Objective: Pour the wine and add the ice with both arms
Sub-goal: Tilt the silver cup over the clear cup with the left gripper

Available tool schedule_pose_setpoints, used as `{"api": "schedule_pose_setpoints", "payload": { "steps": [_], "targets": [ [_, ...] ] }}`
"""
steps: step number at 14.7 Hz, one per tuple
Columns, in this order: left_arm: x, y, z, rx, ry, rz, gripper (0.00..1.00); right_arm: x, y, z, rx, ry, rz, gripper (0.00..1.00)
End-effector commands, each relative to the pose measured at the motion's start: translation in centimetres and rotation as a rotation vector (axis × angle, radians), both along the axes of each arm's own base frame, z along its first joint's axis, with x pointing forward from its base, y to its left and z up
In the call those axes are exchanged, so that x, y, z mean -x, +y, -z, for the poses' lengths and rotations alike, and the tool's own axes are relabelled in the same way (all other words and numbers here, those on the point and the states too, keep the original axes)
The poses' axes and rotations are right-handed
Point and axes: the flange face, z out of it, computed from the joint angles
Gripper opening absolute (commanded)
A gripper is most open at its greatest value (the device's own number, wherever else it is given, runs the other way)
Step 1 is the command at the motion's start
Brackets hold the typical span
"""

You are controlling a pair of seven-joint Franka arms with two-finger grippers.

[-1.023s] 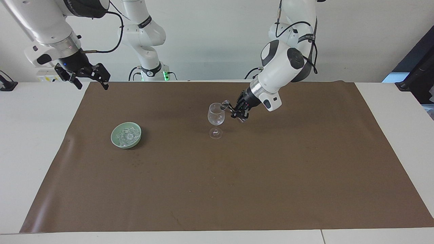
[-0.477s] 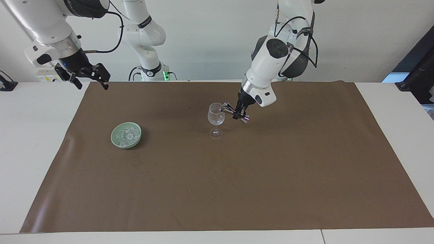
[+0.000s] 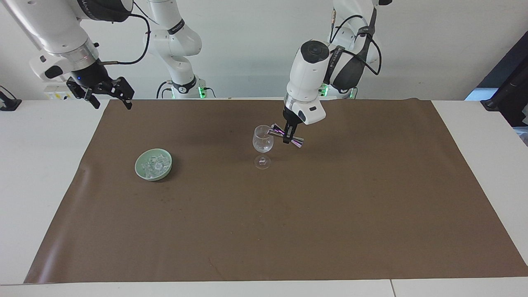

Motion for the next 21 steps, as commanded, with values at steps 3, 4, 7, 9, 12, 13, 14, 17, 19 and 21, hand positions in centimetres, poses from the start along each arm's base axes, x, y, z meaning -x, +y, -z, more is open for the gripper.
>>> {"api": "schedule_pose_setpoints", "payload": {
  "steps": [3, 4, 7, 9, 12, 13, 14, 17, 19, 21],
  "targets": [
    [0.9, -1.9, -1.3, -0.079, -0.061, -0.014, 0.00, 0.5, -0.2, -0.3, -0.006, 0.011, -0.014, 1.00],
    [1.5, -2.5, -1.3, -0.098, -0.083, -0.014, 0.00, 0.5, -0.2, -0.3, -0.006, 0.011, -0.012, 1.00],
    [2.5, -3.7, -1.5, -0.156, -0.151, -0.005, 0.00, 0.5, -0.2, -0.3, -0.007, 0.011, -0.012, 1.00],
    [2.7, -4.1, -1.6, -0.190, -0.207, -0.029, 0.00, 0.4, -0.3, -0.2, -0.006, 0.012, -0.012, 1.00],
    [3.9, -4.7, -1.6, -0.245, -0.229, 0.002, 0.00, 0.5, -0.1, -0.3, -0.006, 0.011, -0.015, 1.00],
    [3.8, -4.6, -1.6, -0.268, -0.241, 0.009, 0.00, 0.4, -0.2, -0.3, -0.005, 0.009, -0.014, 1.00],
    [3.8, -4.5, -1.6, -0.276, -0.246, 0.011, 0.00, 0.5, -0.2, -0.3, -0.007, 0.011, -0.012, 1.00],
    [5.0, -5.3, -1.7, -0.305, -0.254, 0.040, 0.00, 0.4, -0.1, -0.3, -0.005, 0.009, -0.015, 1.00],
    [5.0, -5.2, -1.9, -0.308, -0.256, 0.040, 0.00, 0.4, -0.2, -0.3, -0.007, 0.008, -0.012, 1.00],
    [5.0, -5.2, -2.1, -0.304, -0.254, 0.036, 0.00, 0.3, -0.1, -0.4, -0.005, 0.002, -0.013, 1.00]
  ]
}}
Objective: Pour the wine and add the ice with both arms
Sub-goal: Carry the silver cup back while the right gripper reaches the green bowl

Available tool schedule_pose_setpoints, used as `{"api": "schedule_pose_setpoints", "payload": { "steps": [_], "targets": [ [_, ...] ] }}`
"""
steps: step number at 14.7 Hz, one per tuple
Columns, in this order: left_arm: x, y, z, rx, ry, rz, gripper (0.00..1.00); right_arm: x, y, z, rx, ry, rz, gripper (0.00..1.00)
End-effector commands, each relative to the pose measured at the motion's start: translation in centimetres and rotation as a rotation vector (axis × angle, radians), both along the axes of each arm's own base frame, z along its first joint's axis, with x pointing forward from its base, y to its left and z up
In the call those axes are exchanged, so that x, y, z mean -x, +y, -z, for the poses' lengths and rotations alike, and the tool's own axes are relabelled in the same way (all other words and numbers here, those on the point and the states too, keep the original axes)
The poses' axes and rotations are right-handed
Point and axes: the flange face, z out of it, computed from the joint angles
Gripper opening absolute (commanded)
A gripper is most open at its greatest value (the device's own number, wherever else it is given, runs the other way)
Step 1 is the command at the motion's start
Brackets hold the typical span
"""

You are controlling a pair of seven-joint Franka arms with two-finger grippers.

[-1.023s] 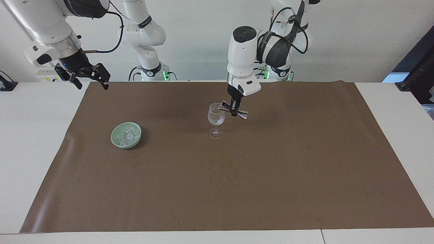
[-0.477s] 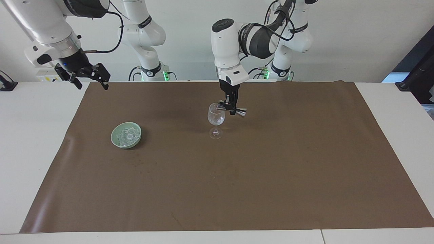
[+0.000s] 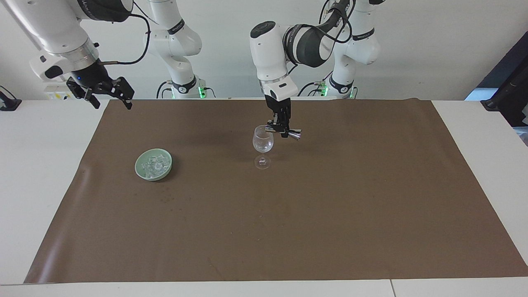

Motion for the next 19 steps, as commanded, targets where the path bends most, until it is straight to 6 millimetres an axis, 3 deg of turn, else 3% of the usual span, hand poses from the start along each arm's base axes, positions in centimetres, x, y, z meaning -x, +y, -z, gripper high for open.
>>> {"api": "schedule_pose_setpoints", "payload": {
  "steps": [1, 5, 8, 11, 13, 17, 19],
  "targets": [
    [0.0, 0.0, -1.3, -0.013, -0.014, -0.021, 0.00, 0.3, -0.2, -0.3, -0.005, 0.003, -0.012, 1.00],
    [-0.8, 1.0, -2.5, 0.095, 0.053, -0.078, 0.00, 0.6, -1.1, 0.0, -0.007, 0.015, -0.001, 1.00],
    [-3.3, 3.3, -3.0, 0.235, 0.124, -0.168, 0.00, 0.8, -1.0, 0.0, -0.007, 0.014, -0.004, 1.00],
    [-6.6, 7.2, -3.9, 0.396, 0.213, -0.185, 0.00, 0.7, -0.8, 0.0, -0.007, 0.015, -0.009, 1.00],
    [-9.5, 12.4, -3.5, 0.508, 0.308, -0.178, 0.00, 0.9, -0.8, 0.6, -0.010, 0.018, -0.019, 1.00],
    [-12.3, 21.7, -2.4, 0.707, 0.387, -0.129, 0.00, 0.8, -0.1, 2.4, -0.034, -0.062, -0.051, 1.00],
    [-12.6, 25.1, -1.2, 0.789, 0.338, -0.155, 0.00, 1.1, -0.1, 5.8, -0.035, -0.057, -0.049, 1.00]
  ]
}}
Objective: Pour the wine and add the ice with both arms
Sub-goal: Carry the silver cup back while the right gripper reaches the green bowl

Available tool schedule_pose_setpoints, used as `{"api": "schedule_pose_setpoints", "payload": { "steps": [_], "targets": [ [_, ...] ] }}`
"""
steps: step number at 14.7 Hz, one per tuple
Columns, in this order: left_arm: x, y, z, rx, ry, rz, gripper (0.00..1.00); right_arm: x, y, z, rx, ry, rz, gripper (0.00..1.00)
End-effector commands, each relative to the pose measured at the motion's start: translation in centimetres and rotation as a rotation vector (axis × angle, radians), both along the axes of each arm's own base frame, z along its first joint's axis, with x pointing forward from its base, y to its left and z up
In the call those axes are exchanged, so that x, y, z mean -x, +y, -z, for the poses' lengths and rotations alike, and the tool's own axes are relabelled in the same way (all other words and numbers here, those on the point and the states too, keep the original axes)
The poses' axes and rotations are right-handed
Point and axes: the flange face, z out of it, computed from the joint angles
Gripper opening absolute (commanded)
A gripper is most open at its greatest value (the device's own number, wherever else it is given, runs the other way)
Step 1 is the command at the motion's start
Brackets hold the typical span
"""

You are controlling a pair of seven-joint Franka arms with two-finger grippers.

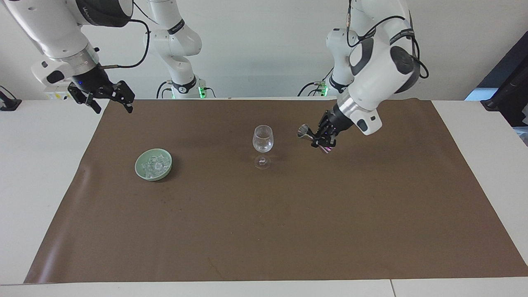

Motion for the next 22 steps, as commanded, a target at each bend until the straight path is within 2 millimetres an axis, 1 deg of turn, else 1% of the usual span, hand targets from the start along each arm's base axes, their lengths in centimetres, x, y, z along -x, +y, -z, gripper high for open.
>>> {"api": "schedule_pose_setpoints", "payload": {
  "steps": [1, 2, 3, 4, 5, 6, 7, 8, 9, 11, 12, 13, 14, 16, 17, 18, 19, 20, 21, 22],
  "targets": [
    [0.8, 5.1, 1.5, 0.126, -0.039, -0.106, 0.00, 1.9, 0.0, 4.1, -0.016, -0.036, -0.019, 1.00],
    [0.6, 6.9, 2.4, 0.177, -0.058, -0.101, 0.00, 2.2, -0.2, 5.6, -0.014, -0.047, -0.015, 1.00],
    [0.1, 9.1, 3.6, 0.231, -0.070, -0.111, 0.00, 2.2, -0.1, 6.9, -0.014, -0.050, -0.016, 1.00],
    [-0.3, 10.7, 4.7, 0.276, -0.079, -0.134, 0.00, 1.9, -0.1, 8.4, -0.015, -0.046, -0.017, 1.00],
    [-1.0, 12.4, 5.9, 0.317, -0.075, -0.177, 0.00, 1.5, 0.0, 10.3, -0.014, -0.037, -0.029, 0.99],
    [-1.9, 15.2, 6.8, 0.364, -0.071, -0.251, 0.00, 1.3, -0.1, 11.7, -0.011, -0.035, -0.038, 0.95],
    [-2.4, 17.0, 8.0, 0.404, -0.070, -0.291, 0.00, 0.9, -0.2, 13.3, -0.011, -0.033, -0.044, 0.95],
    [-2.7, 17.7, 9.0, 0.452, -0.066, -0.305, 0.00, 0.3, -0.4, 14.4, -0.008, -0.041, -0.042, 0.94],
    [-2.9, 19.0, 10.1, 0.500, -0.039, -0.336, 0.00, 0.0, -0.3, 15.5, -0.019, -0.044, -0.035, 0.94],
    [-3.5, 21.8, 13.9, 0.604, 0.027, -0.342, 0.00, -0.3, 0.1, 17.9, -0.061, -0.053, -0.012, 0.94],
    [-4.1, 22.4, 15.2, 0.685, 0.033, -0.313, 0.00, -0.7, 0.3, 18.7, -0.054, -0.078, -0.033, 0.94],
    [-4.1, 23.4, 16.6, 0.720, 0.048, -0.303, 0.00, -0.7, 0.7, 19.2, -0.051, -0.086, -0.053, 0.92],
    [-4.1, 25.4, 17.9, 0.728, 0.045, -0.311, 0.00, -0.7, 1.0, 19.9, -0.050, -0.082, -0.082, 0.92],
    [-3.9, 26.5, 19.1, 0.739, 0.037, -0.307, 0.00, -0.7, 0.9, 21.0, -0.044, -0.098, -0.127, 0.92],
    [-3.8, 28.0, 19.9, 0.747, 0.042, -0.337, 0.00, -0.4, 1.0, 21.7, -0.038, -0.114, -0.132, 0.92],
    [-3.8, 29.1, 21.3, 0.776, 0.066, -0.355, 0.00, -0.4, 1.7, 22.1, -0.034, -0.132, -0.141, 0.92],
    [-4.1, 29.3, 21.8, 0.794, 0.073, -0.356, 0.00, -0.4, 2.0, 22.2, -0.035, -0.132, -0.147, 0.91],
    [-4.2, 29.6, 22.1, 0.797, 0.074, -0.362, 0.00, -0.3, 1.9, 22.2, -0.034, -0.133, -0.147, 0.80],
    [-4.1, 30.4, 22.4, 0.800, 0.073, -0.379, 0.00, 0.0, 1.9, 22.6, -0.035, -0.124, -0.145, 0.73],
    [-3.9, 31.1, 23.4, 0.801, 0.085, -0.394, 0.00, 0.2, 1.9, 22.7, -0.036, -0.123, -0.148, 0.73]
  ]
}}
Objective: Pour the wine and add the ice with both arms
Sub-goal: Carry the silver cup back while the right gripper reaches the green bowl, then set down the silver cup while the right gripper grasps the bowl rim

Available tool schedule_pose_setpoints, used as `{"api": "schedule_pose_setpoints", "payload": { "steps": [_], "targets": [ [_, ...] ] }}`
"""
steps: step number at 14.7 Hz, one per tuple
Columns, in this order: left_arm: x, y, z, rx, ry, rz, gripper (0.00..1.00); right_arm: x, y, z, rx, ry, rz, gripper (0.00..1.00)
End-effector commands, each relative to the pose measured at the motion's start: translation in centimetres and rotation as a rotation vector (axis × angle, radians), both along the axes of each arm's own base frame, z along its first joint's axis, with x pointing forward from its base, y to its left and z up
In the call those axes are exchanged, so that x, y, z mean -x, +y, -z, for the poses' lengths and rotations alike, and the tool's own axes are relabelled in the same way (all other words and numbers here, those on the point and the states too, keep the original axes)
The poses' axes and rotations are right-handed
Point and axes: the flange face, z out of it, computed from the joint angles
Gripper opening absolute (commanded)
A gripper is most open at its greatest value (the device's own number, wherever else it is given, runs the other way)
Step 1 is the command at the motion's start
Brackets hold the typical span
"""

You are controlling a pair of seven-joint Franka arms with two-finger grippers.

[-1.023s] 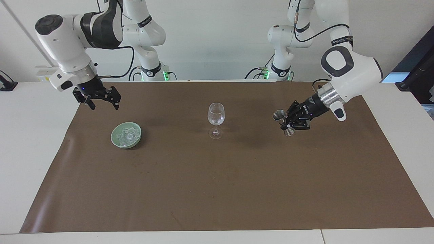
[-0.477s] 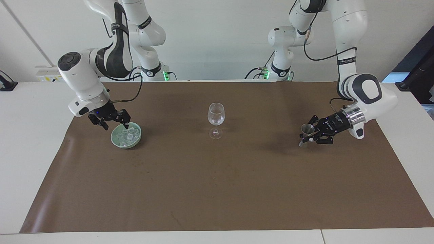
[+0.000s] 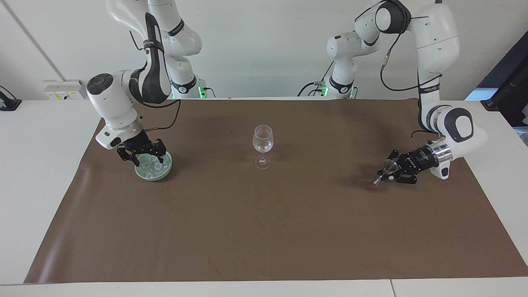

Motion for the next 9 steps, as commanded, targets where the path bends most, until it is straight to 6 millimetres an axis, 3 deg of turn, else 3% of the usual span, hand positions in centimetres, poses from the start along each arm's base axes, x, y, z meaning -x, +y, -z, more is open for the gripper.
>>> {"api": "schedule_pose_setpoints", "payload": {
  "steps": [1, 5, 8, 9],
  "targets": [
    [-0.1, 1.6, 1.7, 0.047, 0.014, -0.016, 0.00, 0.8, -0.2, 0.5, -0.006, -0.005, -0.027, 0.74],
    [0.7, 2.8, 2.5, 0.052, 0.029, -0.026, 0.00, 0.8, -1.2, 2.7, 0.004, 0.012, -0.114, 0.74],
    [1.7, 2.9, 3.4, 0.048, 0.007, -0.019, 0.00, 1.0, -1.3, 3.4, 0.006, 0.025, -0.157, 0.73],
    [2.1, 2.8, 3.7, 0.049, 0.005, -0.018, 0.00, 1.0, -1.2, 3.4, 0.006, 0.025, -0.156, 0.69]
  ]
}}
